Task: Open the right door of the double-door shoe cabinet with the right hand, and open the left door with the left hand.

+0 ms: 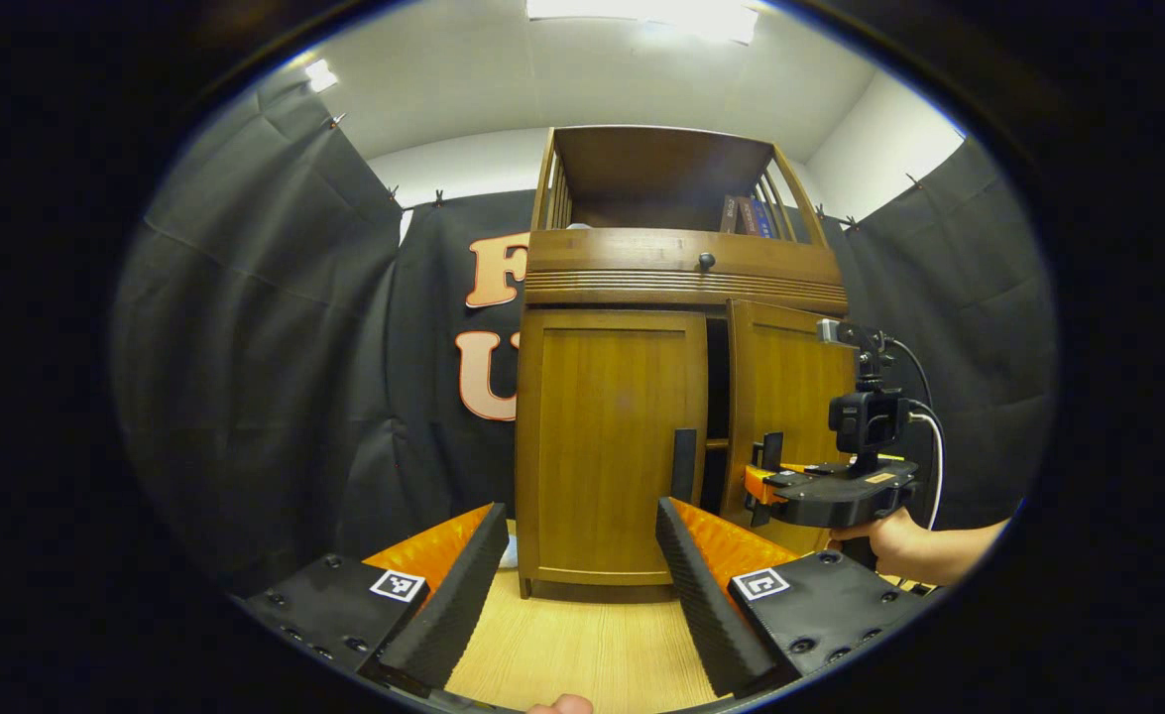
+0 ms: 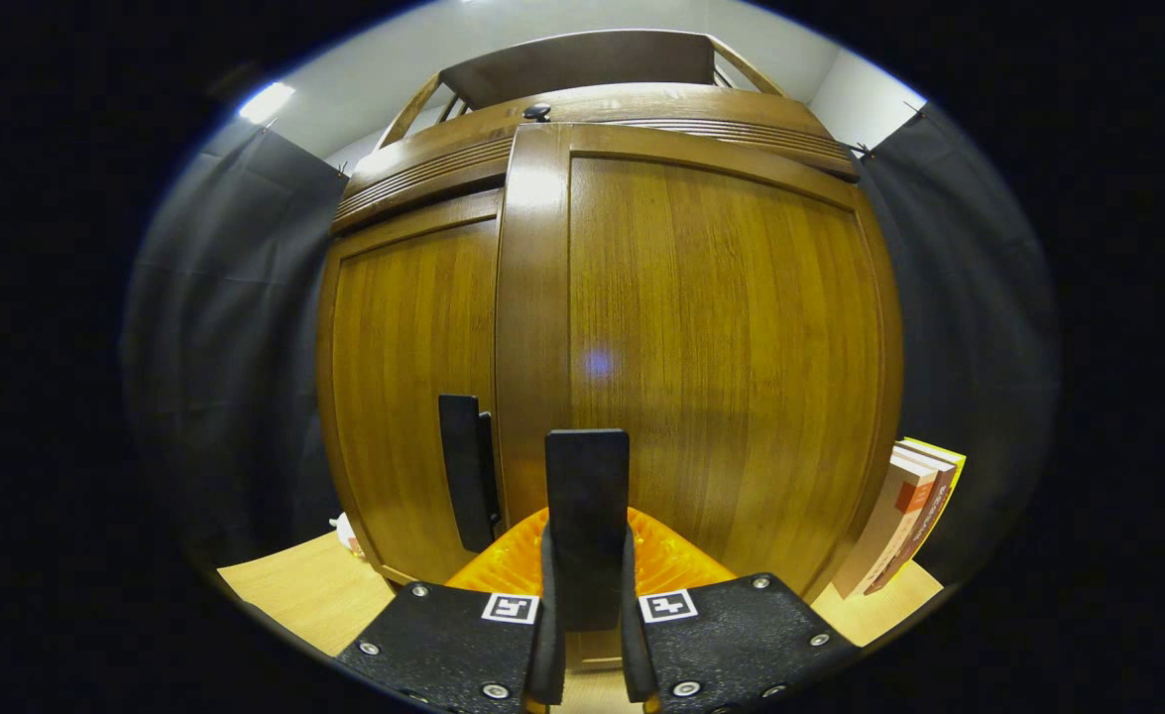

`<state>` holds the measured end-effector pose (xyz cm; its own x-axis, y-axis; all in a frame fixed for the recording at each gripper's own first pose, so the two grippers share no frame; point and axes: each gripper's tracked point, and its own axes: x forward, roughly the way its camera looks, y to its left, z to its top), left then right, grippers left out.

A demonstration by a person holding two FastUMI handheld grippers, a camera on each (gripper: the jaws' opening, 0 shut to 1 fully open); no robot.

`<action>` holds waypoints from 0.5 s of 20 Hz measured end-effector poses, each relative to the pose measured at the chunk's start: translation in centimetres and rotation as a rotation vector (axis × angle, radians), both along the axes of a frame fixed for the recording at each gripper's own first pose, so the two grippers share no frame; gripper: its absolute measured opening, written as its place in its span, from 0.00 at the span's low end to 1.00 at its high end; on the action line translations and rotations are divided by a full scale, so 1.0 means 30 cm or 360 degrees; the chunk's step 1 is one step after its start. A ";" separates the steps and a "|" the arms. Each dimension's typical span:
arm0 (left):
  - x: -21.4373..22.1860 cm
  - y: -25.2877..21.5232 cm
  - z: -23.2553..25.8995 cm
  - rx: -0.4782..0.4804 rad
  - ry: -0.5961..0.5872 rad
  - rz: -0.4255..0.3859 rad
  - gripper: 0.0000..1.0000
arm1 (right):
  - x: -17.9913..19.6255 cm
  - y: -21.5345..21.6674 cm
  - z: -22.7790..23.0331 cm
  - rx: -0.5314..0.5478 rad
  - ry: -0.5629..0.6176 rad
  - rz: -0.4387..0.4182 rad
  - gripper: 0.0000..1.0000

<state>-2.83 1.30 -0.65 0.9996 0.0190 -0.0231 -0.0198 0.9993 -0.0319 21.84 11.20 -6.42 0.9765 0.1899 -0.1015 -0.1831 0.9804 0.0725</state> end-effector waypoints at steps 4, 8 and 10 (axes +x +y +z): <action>-0.018 -0.034 0.010 0.0005 -0.0003 -0.0014 0.94 | -0.086 -0.040 0.005 0.0028 0.0005 0.0023 0.23; -0.020 -0.072 0.017 0.0013 -0.0013 -0.0034 0.97 | -0.199 -0.112 0.001 0.0029 0.0037 0.0015 0.23; -0.016 -0.096 0.019 0.0014 -0.0015 -0.0050 0.94 | -0.257 -0.148 0.007 0.0024 0.0047 0.0012 0.23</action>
<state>-3.31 -1.58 -0.07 0.9998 -0.0125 -0.0136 0.0121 0.9997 -0.0232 14.13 6.75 -6.20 0.9717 0.1992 -0.1273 -0.1882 0.9777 0.0930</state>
